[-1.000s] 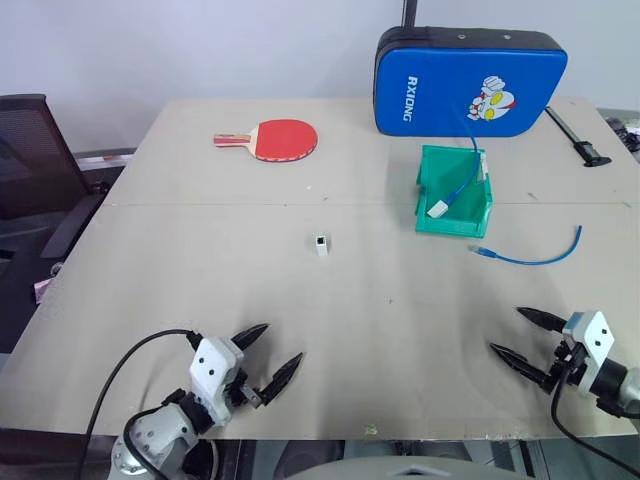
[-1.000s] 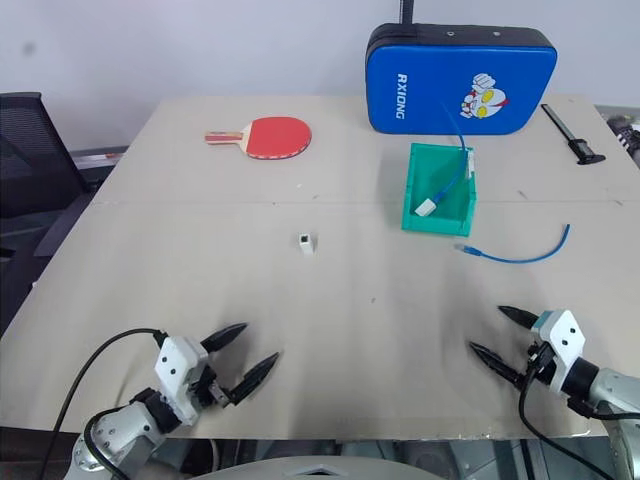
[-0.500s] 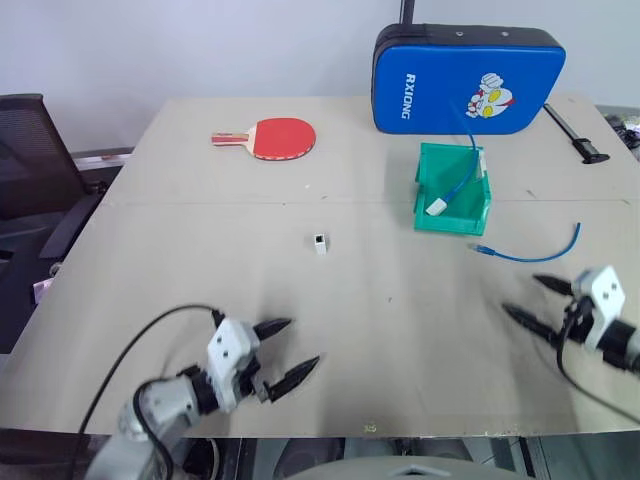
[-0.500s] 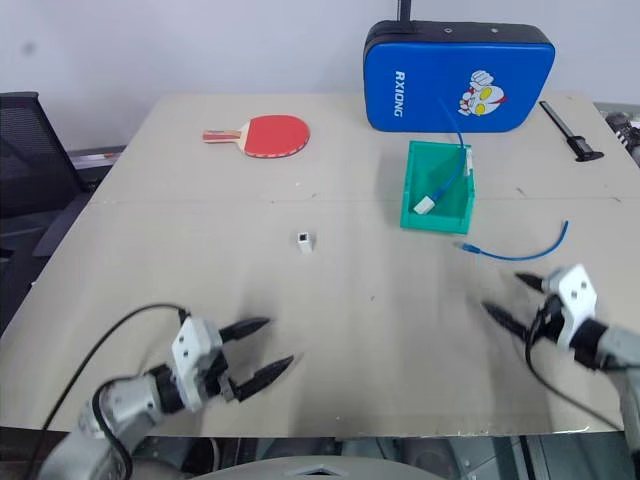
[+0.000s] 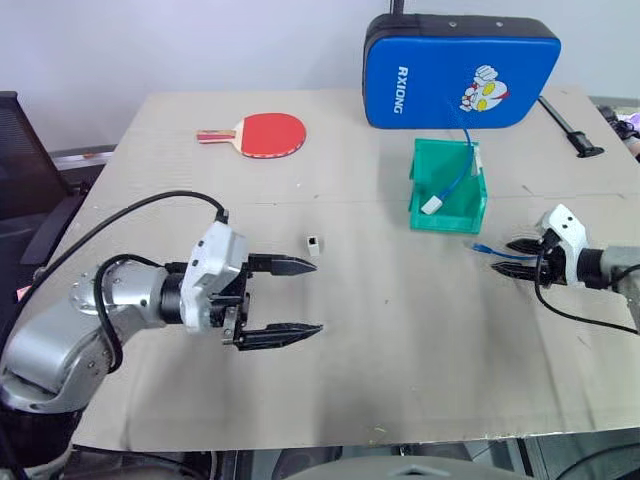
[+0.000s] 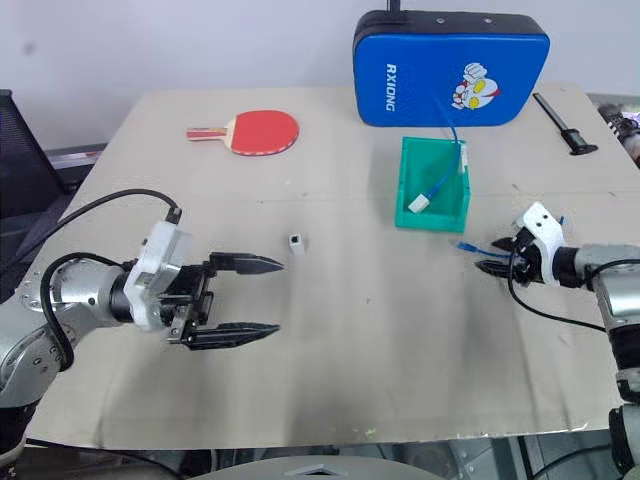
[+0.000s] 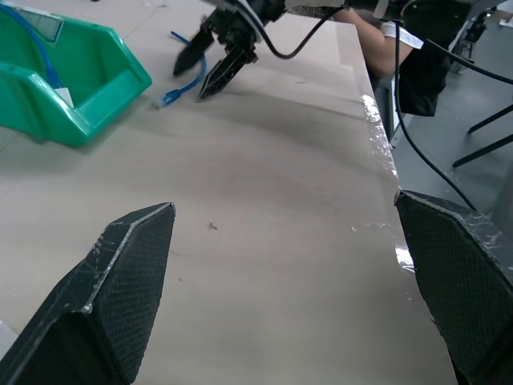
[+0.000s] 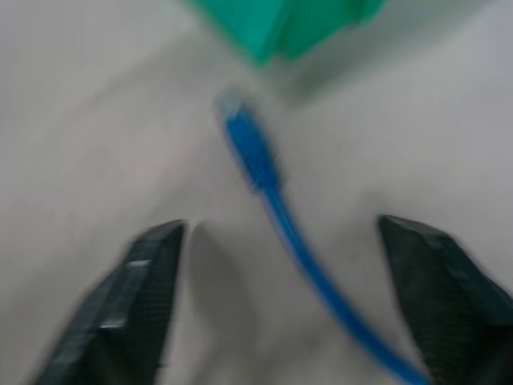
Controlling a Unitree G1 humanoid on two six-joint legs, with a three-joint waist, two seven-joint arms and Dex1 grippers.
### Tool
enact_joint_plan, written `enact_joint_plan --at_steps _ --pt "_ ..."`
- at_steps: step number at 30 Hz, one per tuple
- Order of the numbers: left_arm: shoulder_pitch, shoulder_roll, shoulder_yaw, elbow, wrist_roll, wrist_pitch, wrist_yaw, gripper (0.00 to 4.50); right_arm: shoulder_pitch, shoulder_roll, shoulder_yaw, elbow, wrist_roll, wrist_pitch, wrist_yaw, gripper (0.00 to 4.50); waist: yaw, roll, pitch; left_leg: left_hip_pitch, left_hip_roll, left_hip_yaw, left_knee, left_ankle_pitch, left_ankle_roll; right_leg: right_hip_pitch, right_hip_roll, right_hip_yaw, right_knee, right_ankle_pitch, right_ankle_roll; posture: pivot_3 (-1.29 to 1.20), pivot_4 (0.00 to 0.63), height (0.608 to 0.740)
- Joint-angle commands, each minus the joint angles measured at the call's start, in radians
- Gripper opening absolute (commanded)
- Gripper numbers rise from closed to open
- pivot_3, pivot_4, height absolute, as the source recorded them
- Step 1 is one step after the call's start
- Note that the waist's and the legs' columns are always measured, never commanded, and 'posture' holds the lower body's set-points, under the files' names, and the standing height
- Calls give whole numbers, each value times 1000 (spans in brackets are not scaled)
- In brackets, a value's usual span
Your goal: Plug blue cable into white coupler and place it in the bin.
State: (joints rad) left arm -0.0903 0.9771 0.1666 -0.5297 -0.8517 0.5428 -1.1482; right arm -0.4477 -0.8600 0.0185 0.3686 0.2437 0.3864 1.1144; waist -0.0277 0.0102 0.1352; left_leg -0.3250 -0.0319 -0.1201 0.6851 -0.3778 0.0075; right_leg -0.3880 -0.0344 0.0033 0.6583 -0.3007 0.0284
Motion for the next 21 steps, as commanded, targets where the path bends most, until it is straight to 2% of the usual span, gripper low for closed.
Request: enact_joint_plan --at_steps 1,2,3,4,6,11,17,21 --pt "-5 5 37 -23 -13 9 3 4500 -28 -18 50 16 -39 54 42 1903 -2 0 0 0 0 -1 0 0 0 0 0 -1 0 0 0 0 150 740" --pt "-2 4 41 -31 -17 14 10 4500 -34 -15 55 21 -46 54 44 1903 -2 0 0 0 0 -1 0 0 0 0 0 -1 0 0 0 0 150 740" --pt "2 3 43 -41 -20 20 15 4500 -37 -12 58 25 -51 47 46 1234 -2 0 0 0 0 -1 0 0 0 0 0 -1 0 0 0 0 150 740" --pt "4 1 45 -53 -25 26 25 4500 -42 -8 60 27 -59 31 48 980 -2 -1 0 0 0 -1 0 0 0 0 0 -1 1 0 0 0 150 740" --pt "7 -3 50 -72 -34 37 40 4500 -45 -6 66 27 -74 -4 54 69 -2 -1 0 0 0 -1 0 0 0 0 0 -1 1 0 0 0 150 740" --pt "20 -13 55 -97 -44 50 64 4500 -26 -23 70 -31 -85 -96 108 69 -2 -1 0 0 0 -1 0 0 0 0 -1 -1 2 0 0 0 150 740" --pt "39 -25 56 -99 -40 48 67 4500 37 -43 57 -192 -35 -85 193 69 -2 -1 0 -2 0 -1 0 0 0 -4 -1 0 4 0 0 0 150 740" --pt "51 -31 56 -96 -38 46 65 4500 94 -83 109 -336 -77 -134 238 69 1 -1 0 -3 0 -1 1 0 0 -4 -1 0 4 0 0 0 150 740"
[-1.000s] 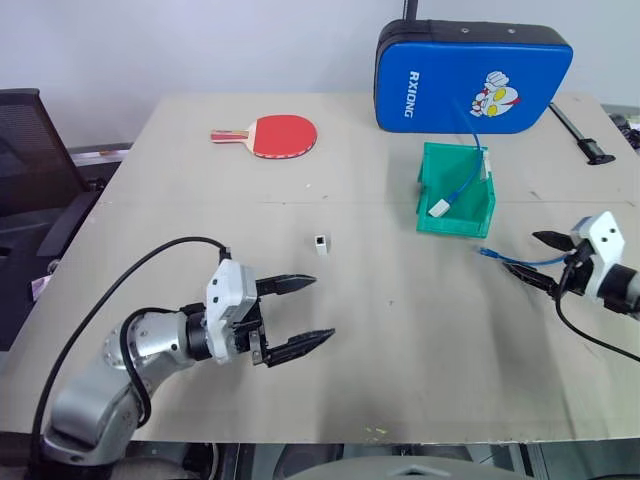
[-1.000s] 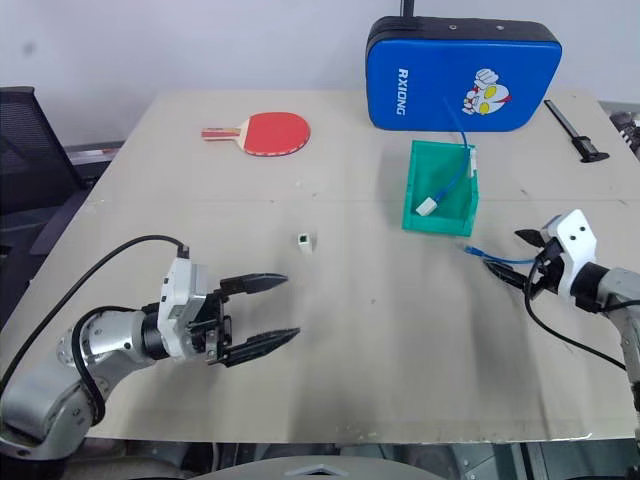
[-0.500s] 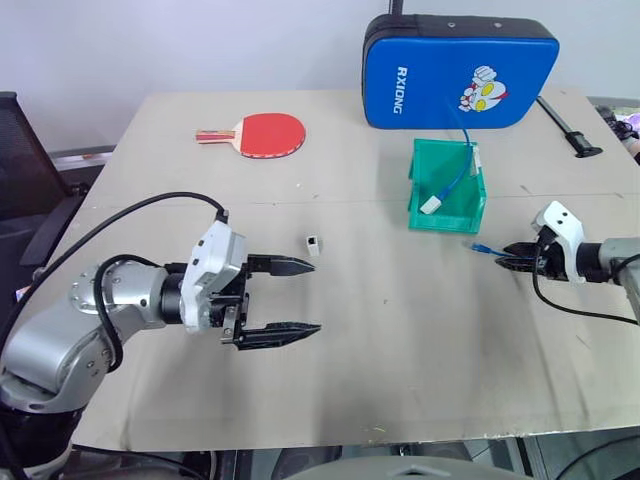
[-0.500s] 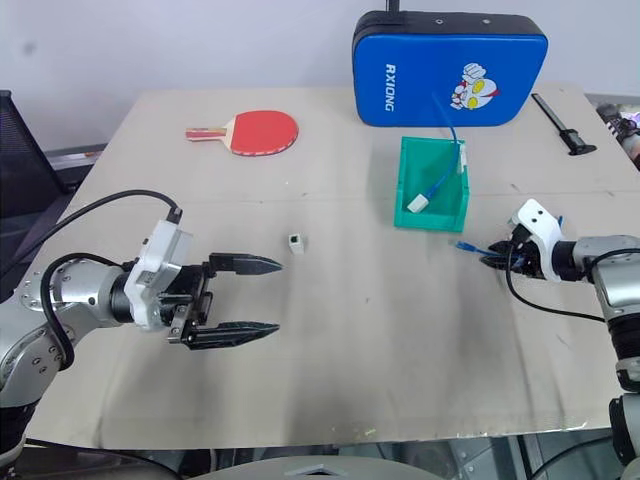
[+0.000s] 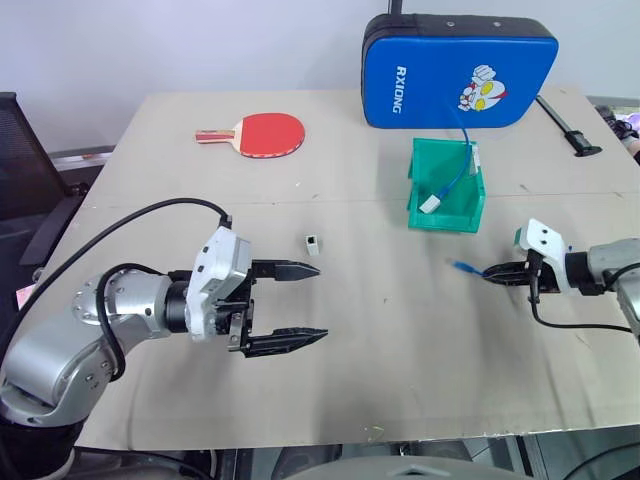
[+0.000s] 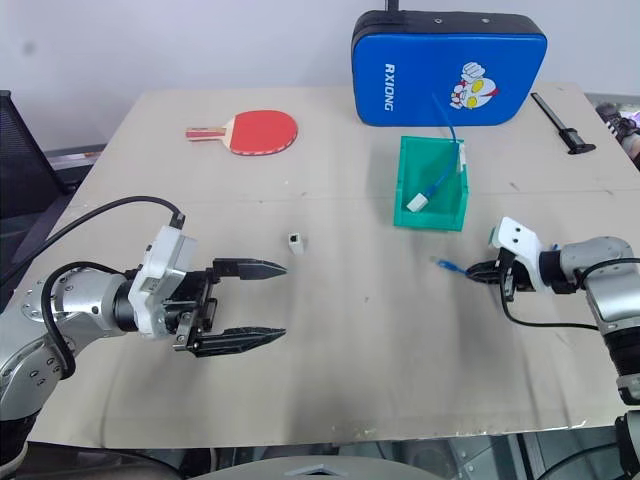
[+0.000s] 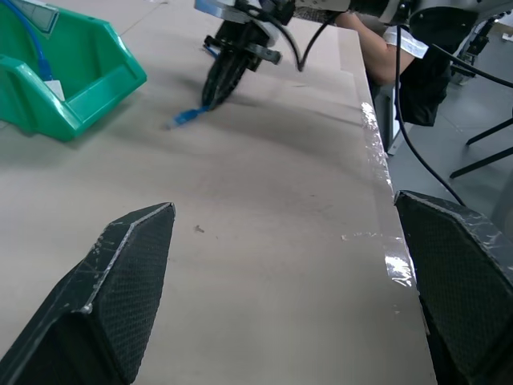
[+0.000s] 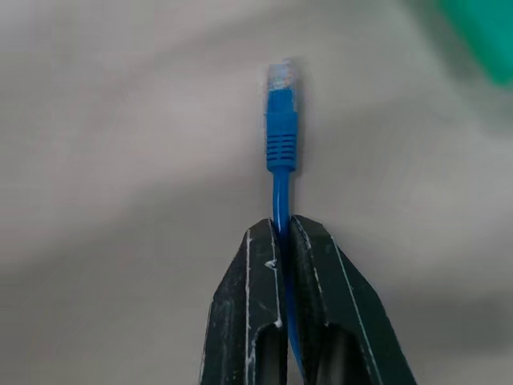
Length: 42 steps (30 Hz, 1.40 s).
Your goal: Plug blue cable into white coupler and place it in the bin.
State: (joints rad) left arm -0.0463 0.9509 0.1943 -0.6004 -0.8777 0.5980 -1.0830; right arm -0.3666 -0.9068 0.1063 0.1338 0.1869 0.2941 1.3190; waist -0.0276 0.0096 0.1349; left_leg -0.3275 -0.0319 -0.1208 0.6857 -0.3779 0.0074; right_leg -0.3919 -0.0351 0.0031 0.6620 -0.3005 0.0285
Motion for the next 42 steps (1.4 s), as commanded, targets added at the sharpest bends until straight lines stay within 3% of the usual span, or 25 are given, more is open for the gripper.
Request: enact_joint_plan --at_steps 1,12,22,28,34,37,42 --pt "8 -6 27 -25 -11 -10 -2 4500 7 -23 29 -117 -22 -42 23 69 2 0 0 0 0 0 0 0 0 0 0 0 0 0 0 0 150 740" --pt "44 0 26 -29 8 -21 -20 4500 -39 43 81 -91 -79 -126 -28 69 10 0 0 0 0 0 0 0 0 0 0 0 0 0 0 0 150 740" --pt "16 -10 -39 2 82 -61 -50 4500 26 10 -25 -167 -7 -90 -60 4456 16 0 0 0 0 0 0 0 0 0 0 0 0 0 0 0 150 740" --pt "0 -27 -70 42 125 -90 -66 4500 175 -7 -176 -325 117 45 -114 4486 14 -1 0 0 0 0 0 0 0 0 0 0 0 0 0 0 150 740" --pt "-2 -106 -121 79 193 -140 -27 4500 353 12 -350 -509 275 159 -164 4486 17 -1 0 0 -1 0 0 0 0 0 0 0 0 0 0 0 150 740" --pt "-39 -204 -252 130 291 -207 -13 4500 461 24 -414 -584 325 201 -194 4486 24 -2 -1 0 -1 0 1 0 0 1 0 0 1 0 0 0 150 740" --pt "-252 -389 -494 437 537 -379 -43 4500 575 52 -451 -642 329 197 -251 4486 42 -3 -1 0 -2 0 3 0 0 1 0 -1 3 2 2 0 150 740"
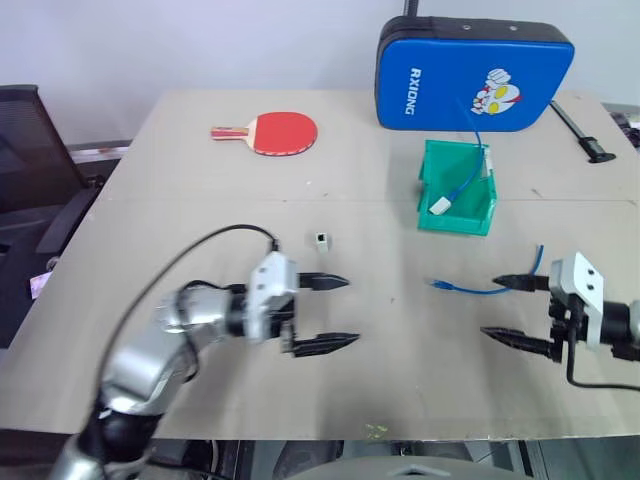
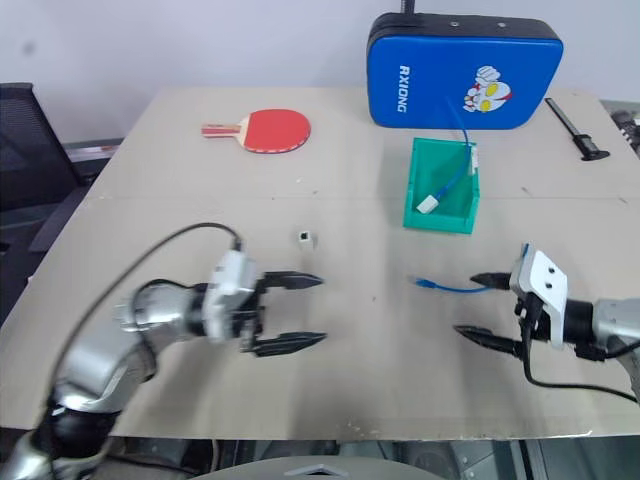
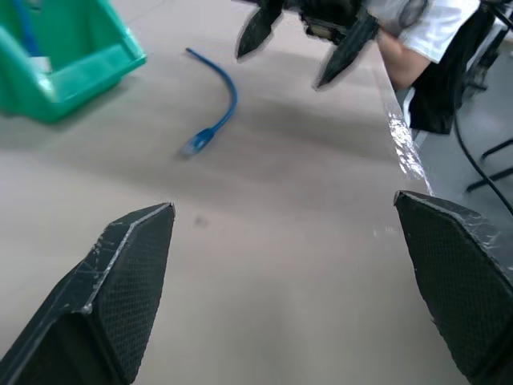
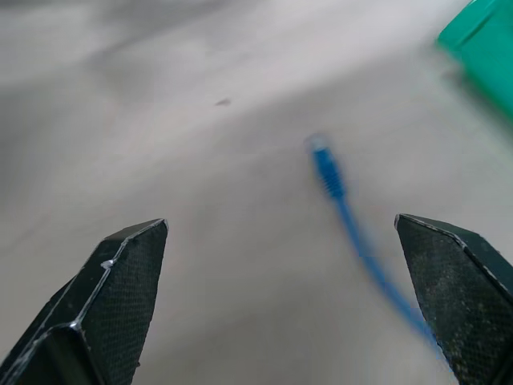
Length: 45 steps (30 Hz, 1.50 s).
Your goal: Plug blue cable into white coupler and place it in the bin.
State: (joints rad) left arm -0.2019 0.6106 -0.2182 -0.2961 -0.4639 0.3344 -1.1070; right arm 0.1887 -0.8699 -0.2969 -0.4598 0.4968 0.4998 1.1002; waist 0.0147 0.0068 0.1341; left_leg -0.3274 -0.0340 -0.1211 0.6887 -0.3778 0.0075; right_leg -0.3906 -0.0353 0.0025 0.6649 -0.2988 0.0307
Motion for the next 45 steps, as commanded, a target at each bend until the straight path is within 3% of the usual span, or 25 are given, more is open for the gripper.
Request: enact_joint_plan --at_steps 1,9,17,23,26,33,40,45 --pt "-160 -93 -111 220 153 -151 -33 4500 35 23 -57 -51 19 -10 -45 4486 -1 -1 0 0 0 0 1 0 0 0 0 0 1 1 1 0 150 740" --pt "-584 -412 -229 794 334 -366 -57 4500 155 83 -113 -90 7 -33 -124 4486 0 -3 1 -1 -2 -2 12 0 0 5 1 -3 0 1 2 0 150 740" --pt "-686 -592 -246 1043 444 -399 6 4500 196 125 -127 -116 7 -25 -207 4486 -19 -3 1 0 -3 -1 12 0 1 6 1 0 1 1 3 0 150 740" --pt "-699 -601 -269 1051 536 -344 39 4500 207 121 -140 -124 14 -20 -228 4486 -18 -3 1 0 -3 -2 13 0 1 5 1 1 2 2 3 0 150 740" --pt "-706 -605 -269 1053 564 -315 58 3723 205 119 -139 -120 17 -4 -241 4500 -17 -3 1 1 -3 -2 13 0 1 5 0 1 4 2 3 0 150 740" --pt "-694 -595 -264 1010 563 -283 24 259 174 135 -144 -107 62 57 -289 4500 -16 -3 1 2 -3 -2 13 0 1 5 0 1 5 2 3 0 150 740" --pt "-636 -570 -211 844 497 -260 5 117 141 203 -171 -128 226 158 -361 4500 -10 -3 1 1 -3 -3 13 0 1 5 0 2 5 2 3 0 150 740" --pt "-551 -570 -128 641 401 -260 47 117 109 342 -233 -137 574 283 -547 4500 -2 -2 1 1 -3 -4 13 0 1 4 -1 1 5 2 3 0 150 740"
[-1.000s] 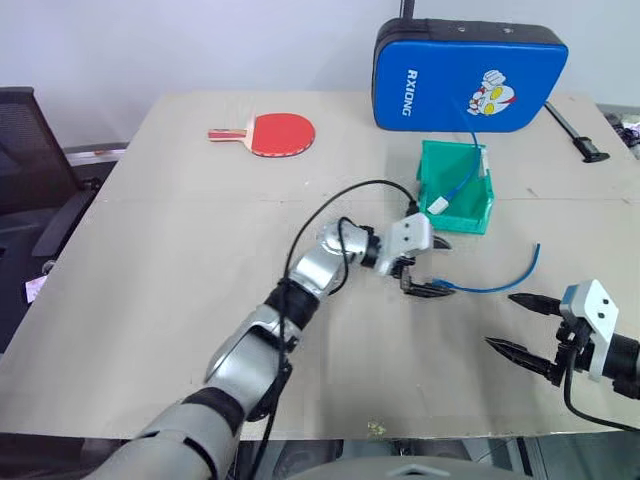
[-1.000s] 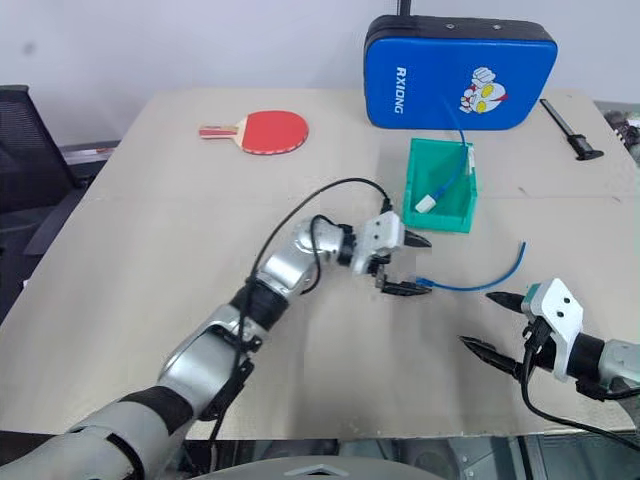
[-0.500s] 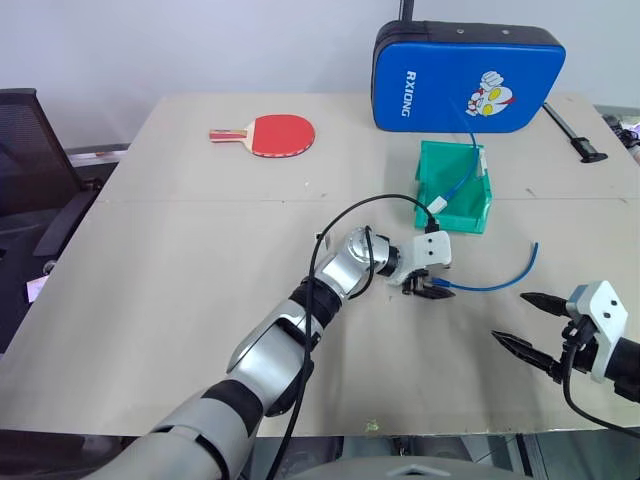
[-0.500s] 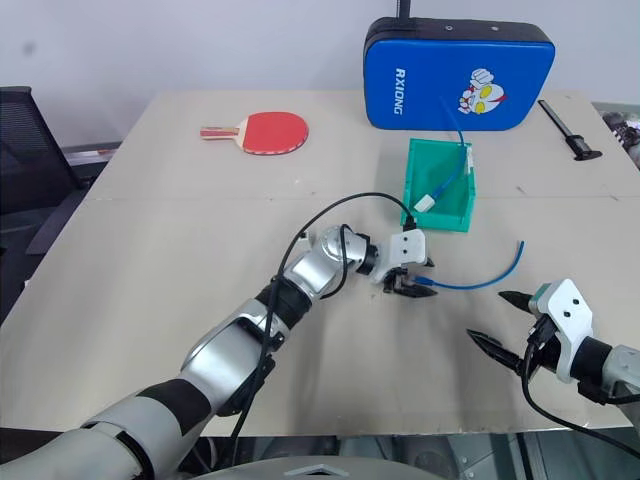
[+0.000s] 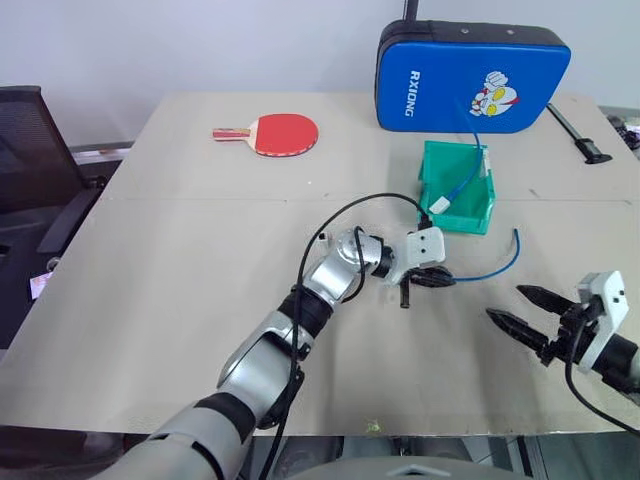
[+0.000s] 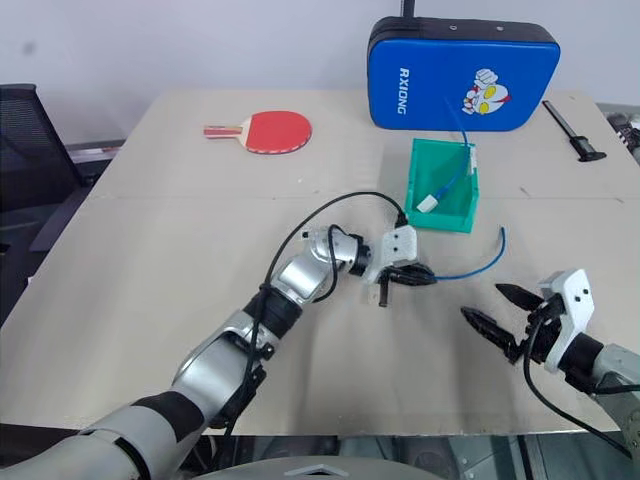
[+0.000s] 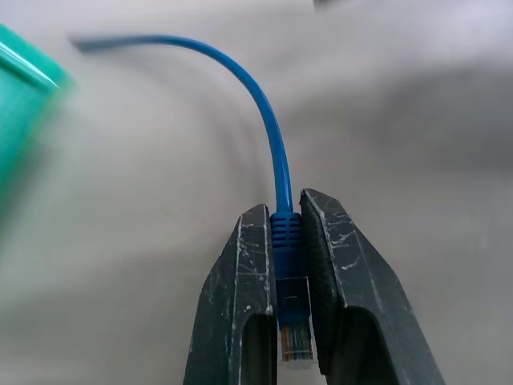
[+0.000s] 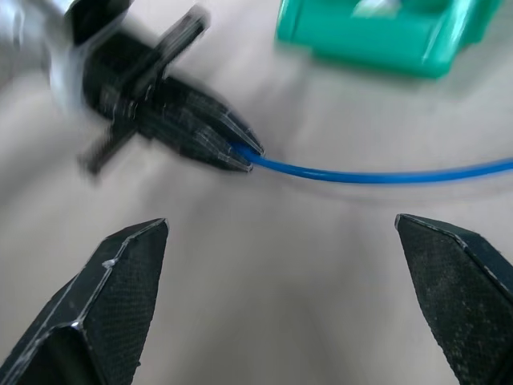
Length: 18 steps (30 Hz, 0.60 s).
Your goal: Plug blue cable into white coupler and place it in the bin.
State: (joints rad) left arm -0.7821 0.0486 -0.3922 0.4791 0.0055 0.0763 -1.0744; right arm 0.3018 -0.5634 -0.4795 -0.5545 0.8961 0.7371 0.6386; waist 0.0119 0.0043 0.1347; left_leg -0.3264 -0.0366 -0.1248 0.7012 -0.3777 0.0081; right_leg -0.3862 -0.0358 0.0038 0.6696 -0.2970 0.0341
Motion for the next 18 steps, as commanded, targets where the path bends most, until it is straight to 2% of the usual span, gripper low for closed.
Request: enact_joint_plan --at_steps 1,5,9,17,18 --pt "57 -3 49 -180 -86 -1 9 117 -8 61 -57 -41 234 53 -131 4500 2 0 0 0 0 0 0 0 0 0 0 0 0 0 0 0 150 740" --pt "159 13 52 -322 -130 1 21 117 -32 112 -38 -55 425 52 -283 4500 1 1 -1 0 0 0 0 0 0 0 0 1 -1 0 0 0 150 740" --pt "217 22 43 -365 -107 -69 74 117 -119 171 23 -74 602 0 -455 4500 0 1 -1 0 0 0 0 0 0 0 0 1 0 0 0 0 150 740" --pt "231 -14 36 -363 -126 -120 151 117 -163 198 150 -81 572 -42 -545 4500 0 1 -1 0 -1 1 0 0 0 0 0 1 0 0 0 0 150 740" --pt "236 -24 41 -376 -144 -98 157 0 -168 201 160 -84 548 -52 -544 3976 0 1 -1 0 -1 1 0 0 0 0 0 1 0 0 0 0 150 740"
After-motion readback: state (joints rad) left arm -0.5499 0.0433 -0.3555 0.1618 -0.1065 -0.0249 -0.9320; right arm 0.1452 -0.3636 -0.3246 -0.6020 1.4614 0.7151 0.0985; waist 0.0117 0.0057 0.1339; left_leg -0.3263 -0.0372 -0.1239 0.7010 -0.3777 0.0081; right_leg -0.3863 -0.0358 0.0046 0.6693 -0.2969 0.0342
